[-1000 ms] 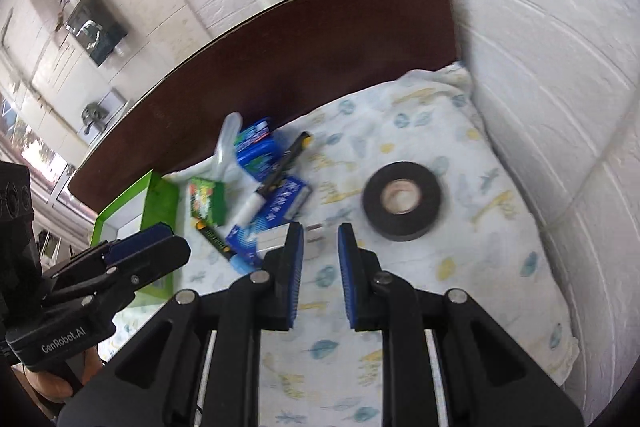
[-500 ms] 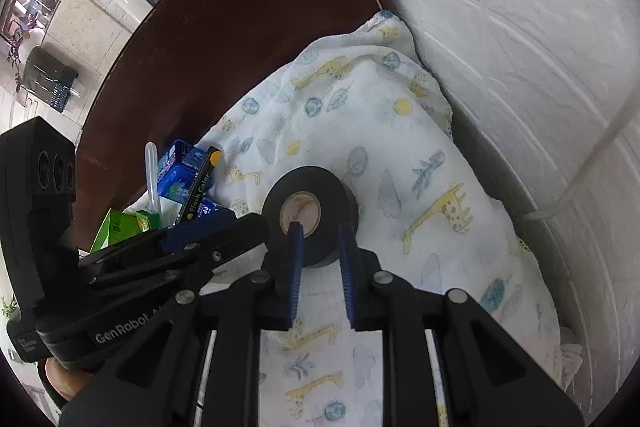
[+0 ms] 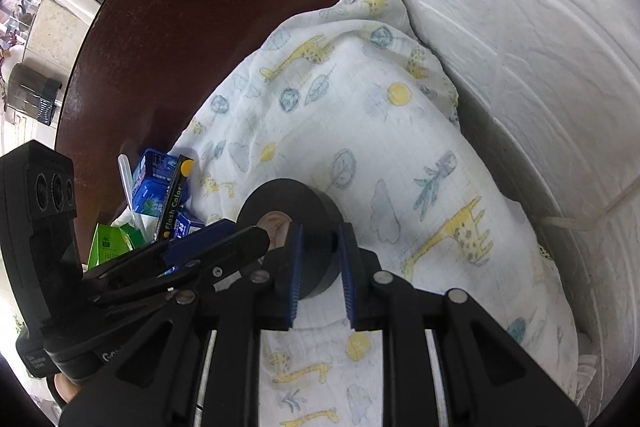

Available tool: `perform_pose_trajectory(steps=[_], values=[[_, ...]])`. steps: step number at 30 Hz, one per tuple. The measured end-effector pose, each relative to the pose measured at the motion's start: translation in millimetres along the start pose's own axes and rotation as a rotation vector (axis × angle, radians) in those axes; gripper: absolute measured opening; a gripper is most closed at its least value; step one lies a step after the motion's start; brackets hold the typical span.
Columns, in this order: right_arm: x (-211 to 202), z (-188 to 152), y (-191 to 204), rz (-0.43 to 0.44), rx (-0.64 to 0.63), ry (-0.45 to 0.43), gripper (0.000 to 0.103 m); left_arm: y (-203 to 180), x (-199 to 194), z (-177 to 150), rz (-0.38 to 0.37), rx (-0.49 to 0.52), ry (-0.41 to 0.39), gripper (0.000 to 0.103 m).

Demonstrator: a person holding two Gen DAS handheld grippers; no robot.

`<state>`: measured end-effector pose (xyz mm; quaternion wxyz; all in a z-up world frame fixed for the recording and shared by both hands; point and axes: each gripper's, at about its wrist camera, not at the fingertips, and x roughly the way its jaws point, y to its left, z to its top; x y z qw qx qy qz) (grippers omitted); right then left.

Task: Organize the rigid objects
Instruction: 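Move the right tool to the black tape roll and grasp its rim, then carry the tape roll with the right tool into the green box and release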

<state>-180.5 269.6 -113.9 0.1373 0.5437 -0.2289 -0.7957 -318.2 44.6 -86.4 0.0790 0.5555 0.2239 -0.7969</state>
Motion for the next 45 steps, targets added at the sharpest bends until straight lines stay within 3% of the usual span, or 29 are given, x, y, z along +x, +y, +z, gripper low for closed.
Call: perform_pose_trajectory(steps=[3, 7, 14, 26, 36, 45], values=[[2.9, 2.3, -2.0, 0.02, 0.008, 0.011, 0.023, 0.2, 4.1, 2.0, 0.005, 0.009, 0.001, 0.039], [4.8, 2.3, -0.2, 0.02, -0.006, 0.022, 0.026, -4.0, 4.8, 1.9, 0.004, 0.033, -0.008, 0.027], [-4.8, -5.7, 6.1, 0.013, -0.025, 0.006, 0.025, -9.9, -9.2, -6.9, 0.02, 0.062, -0.04, 0.027], [-59.0, -25.1, 75.0, 0.058, -0.159, -0.119, 0.025, -1.3, -114.4, -39.0, 0.058, 0.102, -0.237, 0.027], [-55.1, -69.3, 190.6, 0.131, -0.364, -0.1, 0.026, 81.8, -201.0, -97.3, 0.146, -0.01, -0.376, 0.027], [-11.6, -120.3, 300.8, 0.235, -0.525, -0.009, 0.026, 182.4, -260.2, -166.1, 0.246, -0.174, -0.449, 0.027]])
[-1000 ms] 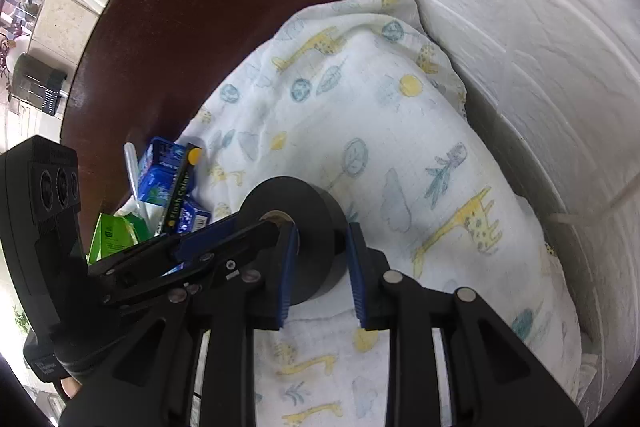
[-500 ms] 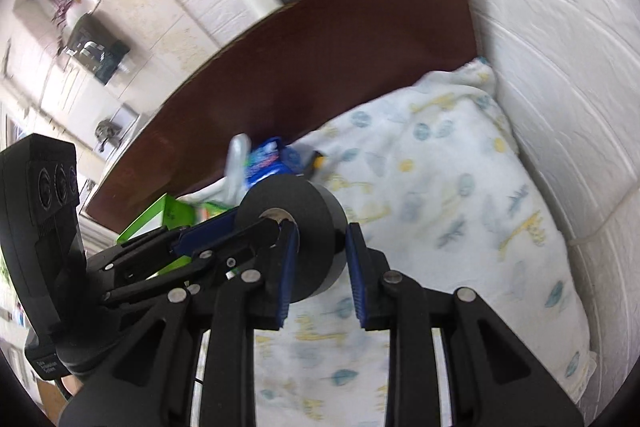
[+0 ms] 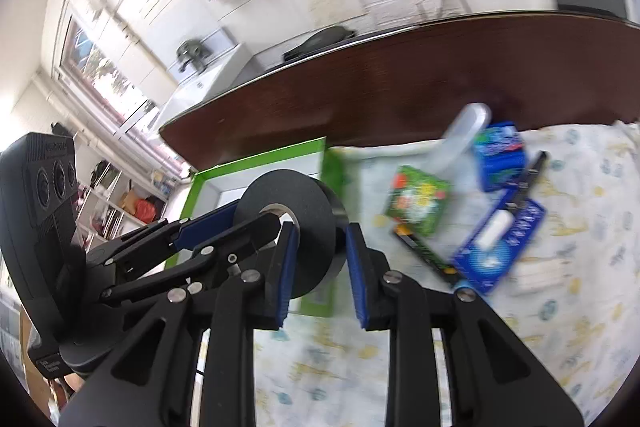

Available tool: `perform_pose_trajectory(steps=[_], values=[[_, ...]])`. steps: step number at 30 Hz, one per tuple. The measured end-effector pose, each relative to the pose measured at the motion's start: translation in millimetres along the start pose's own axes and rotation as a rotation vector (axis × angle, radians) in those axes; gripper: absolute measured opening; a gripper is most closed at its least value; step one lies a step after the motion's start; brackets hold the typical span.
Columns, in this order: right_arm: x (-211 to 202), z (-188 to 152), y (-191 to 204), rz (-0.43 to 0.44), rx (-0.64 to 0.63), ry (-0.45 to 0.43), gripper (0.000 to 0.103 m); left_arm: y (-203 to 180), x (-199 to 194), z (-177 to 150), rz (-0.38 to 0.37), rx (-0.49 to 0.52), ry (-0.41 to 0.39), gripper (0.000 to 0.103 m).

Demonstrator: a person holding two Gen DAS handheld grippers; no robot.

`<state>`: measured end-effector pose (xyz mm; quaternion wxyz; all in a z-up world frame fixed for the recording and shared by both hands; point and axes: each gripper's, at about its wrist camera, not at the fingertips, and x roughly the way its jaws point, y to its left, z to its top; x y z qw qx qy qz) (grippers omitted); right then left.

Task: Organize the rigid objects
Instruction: 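Carry the tape roll with the right tool into the green box and release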

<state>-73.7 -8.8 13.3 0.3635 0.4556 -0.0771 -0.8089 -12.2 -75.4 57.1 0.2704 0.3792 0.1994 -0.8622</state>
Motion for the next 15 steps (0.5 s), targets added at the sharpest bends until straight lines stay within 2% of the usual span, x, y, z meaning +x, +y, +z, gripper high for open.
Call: perform_pose_trajectory(steps=[7, 15], values=[[47.3, 0.5, 54.3, 0.048, -0.061, 0.069, 0.026, 65.2, -6.7, -17.8, 0.041, -0.089, 0.0, 0.027], [97.3, 2.1, 72.6, 0.04, -0.053, 0.134, 0.026, 109.2, 19.2, -28.3, 0.026, -0.14, 0.048, 0.027]])
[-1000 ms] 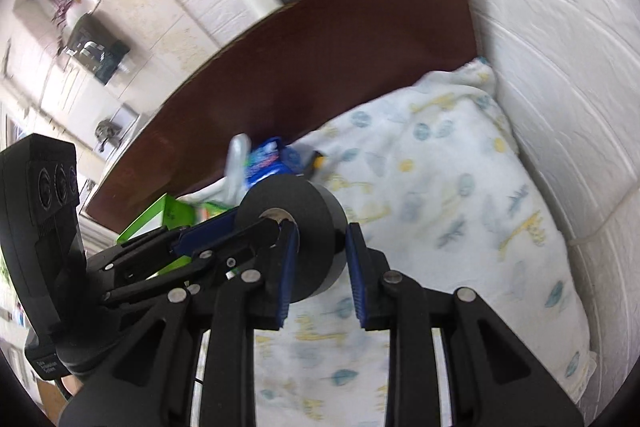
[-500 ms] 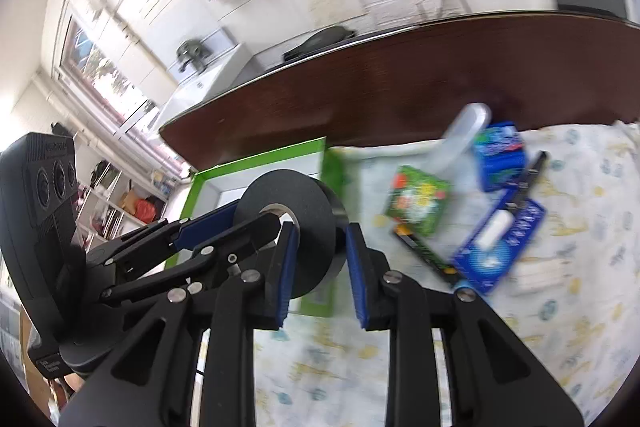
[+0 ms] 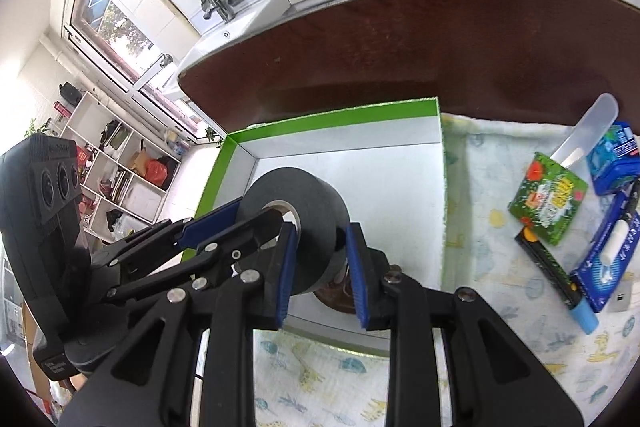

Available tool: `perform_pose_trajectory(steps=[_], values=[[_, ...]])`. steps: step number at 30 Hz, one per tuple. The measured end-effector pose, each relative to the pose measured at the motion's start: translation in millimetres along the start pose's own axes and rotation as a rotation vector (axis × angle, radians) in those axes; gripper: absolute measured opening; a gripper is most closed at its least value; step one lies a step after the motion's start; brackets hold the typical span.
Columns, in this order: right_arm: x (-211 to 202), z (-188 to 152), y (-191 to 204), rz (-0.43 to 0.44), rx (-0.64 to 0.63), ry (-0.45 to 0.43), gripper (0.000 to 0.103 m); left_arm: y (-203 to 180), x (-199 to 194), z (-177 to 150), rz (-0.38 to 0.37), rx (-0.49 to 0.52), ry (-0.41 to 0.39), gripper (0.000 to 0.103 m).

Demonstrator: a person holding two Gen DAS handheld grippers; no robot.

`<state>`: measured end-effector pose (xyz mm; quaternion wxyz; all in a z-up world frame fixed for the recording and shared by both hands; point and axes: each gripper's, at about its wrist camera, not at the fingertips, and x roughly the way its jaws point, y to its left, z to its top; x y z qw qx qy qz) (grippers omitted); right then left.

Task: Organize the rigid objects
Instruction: 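Carry the tape roll with the right tool into the green box and release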

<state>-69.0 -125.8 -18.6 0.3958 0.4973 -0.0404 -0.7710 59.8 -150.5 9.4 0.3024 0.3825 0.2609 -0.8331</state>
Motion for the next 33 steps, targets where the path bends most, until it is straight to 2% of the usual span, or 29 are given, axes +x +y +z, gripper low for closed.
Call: perform_pose_trajectory(steps=[10, 17, 19, 22, 27, 28, 30, 33], values=[[34.6, 9.7, -15.6, -0.047, 0.04, 0.059, 0.026, 17.5, 41.9, 5.9, -0.048, -0.031, 0.066, 0.027], [57.6, 11.6, -25.9, -0.071, 0.059, 0.115, 0.025, 30.3, 66.2, 2.9, -0.044, -0.055, 0.137, 0.028], [55.8, 10.4, -25.7, -0.076, 0.041, 0.1, 0.025, 36.6, 66.6, 2.4, -0.069, -0.086, 0.145, 0.028], [54.2, 10.9, -23.2, -0.041, 0.044, 0.107, 0.025, 43.4, 56.2, 6.2, -0.057, -0.126, 0.135, 0.028], [16.0, 5.3, -25.8, -0.023, 0.002, 0.053, 0.025, 25.5, 20.9, 18.8, -0.037, -0.096, 0.048, 0.029], [3.6, 4.1, -30.3, -0.03, -0.004, 0.032, 0.025, 17.8, 16.1, 21.0, -0.045, -0.084, 0.037, 0.034], [-21.9, 3.7, -40.7, -0.068, -0.009, -0.016, 0.026, -6.4, 9.5, 24.8, -0.07, -0.05, 0.019, 0.041], [-64.2, -0.1, -74.4, -0.131, 0.031, -0.084, 0.032, -47.6, 7.2, 28.6, -0.11, 0.021, 0.01, 0.042]])
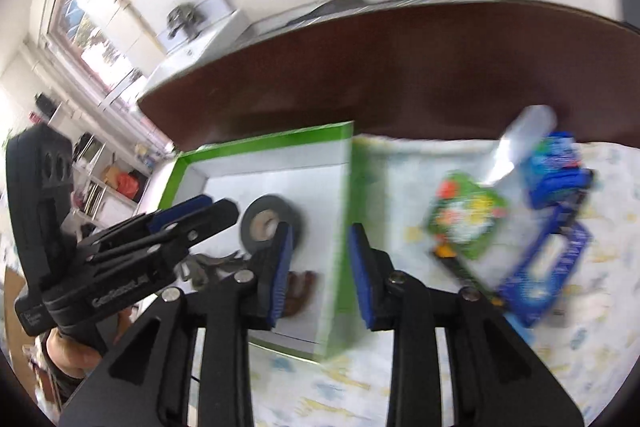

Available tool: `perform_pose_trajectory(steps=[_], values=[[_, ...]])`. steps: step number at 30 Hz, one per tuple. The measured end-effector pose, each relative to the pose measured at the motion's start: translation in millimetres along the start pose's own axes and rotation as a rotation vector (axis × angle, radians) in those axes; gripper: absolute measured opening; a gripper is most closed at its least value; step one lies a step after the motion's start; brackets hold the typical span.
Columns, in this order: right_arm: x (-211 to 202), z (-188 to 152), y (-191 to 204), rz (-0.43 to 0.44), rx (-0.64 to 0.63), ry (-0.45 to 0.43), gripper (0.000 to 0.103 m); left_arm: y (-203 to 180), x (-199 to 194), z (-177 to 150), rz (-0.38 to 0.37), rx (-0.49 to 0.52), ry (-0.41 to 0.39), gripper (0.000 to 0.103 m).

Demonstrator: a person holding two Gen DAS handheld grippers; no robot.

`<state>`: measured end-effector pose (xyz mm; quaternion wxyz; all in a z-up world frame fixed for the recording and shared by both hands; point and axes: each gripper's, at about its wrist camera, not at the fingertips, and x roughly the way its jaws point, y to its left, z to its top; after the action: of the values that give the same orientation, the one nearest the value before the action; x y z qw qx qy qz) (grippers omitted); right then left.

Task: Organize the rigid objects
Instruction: 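Carry the tape roll with the right tool into the green box and release, then grasp a black marker with the left tool while the right tool grasps another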

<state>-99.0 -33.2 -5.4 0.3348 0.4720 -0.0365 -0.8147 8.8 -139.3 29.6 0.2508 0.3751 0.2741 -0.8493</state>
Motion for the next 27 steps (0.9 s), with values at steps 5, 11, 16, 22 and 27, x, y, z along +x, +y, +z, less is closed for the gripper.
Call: perform_pose_trajectory(steps=[5, 11, 16, 22, 27], values=[[-46.5, -8.5, -91.9, -0.123, 0.161, -0.053, 0.034, -69.0, 26.4, 0.7, -0.032, 0.111, 0.052, 0.042], [-41.5, -16.1, -165.2, -0.17, 0.302, 0.019, 0.035, -114.6, 95.3, -24.9, -0.059, -0.002, 0.288, 0.042], [-19.3, -4.6, -182.1, -0.16, 0.342, 0.041, 0.035, -103.9, 122.7, -33.2, 0.036, -0.224, 0.343, 0.042], [0.8, -2.3, -193.9, -0.159, 0.369, 0.09, 0.035, -99.1, 135.5, -30.9, 0.088, -0.332, 0.34, 0.042], [5.6, -0.6, -196.7, -0.138, 0.353, 0.076, 0.035, -104.1, 149.7, -33.3, 0.117, -0.331, 0.369, 0.042]])
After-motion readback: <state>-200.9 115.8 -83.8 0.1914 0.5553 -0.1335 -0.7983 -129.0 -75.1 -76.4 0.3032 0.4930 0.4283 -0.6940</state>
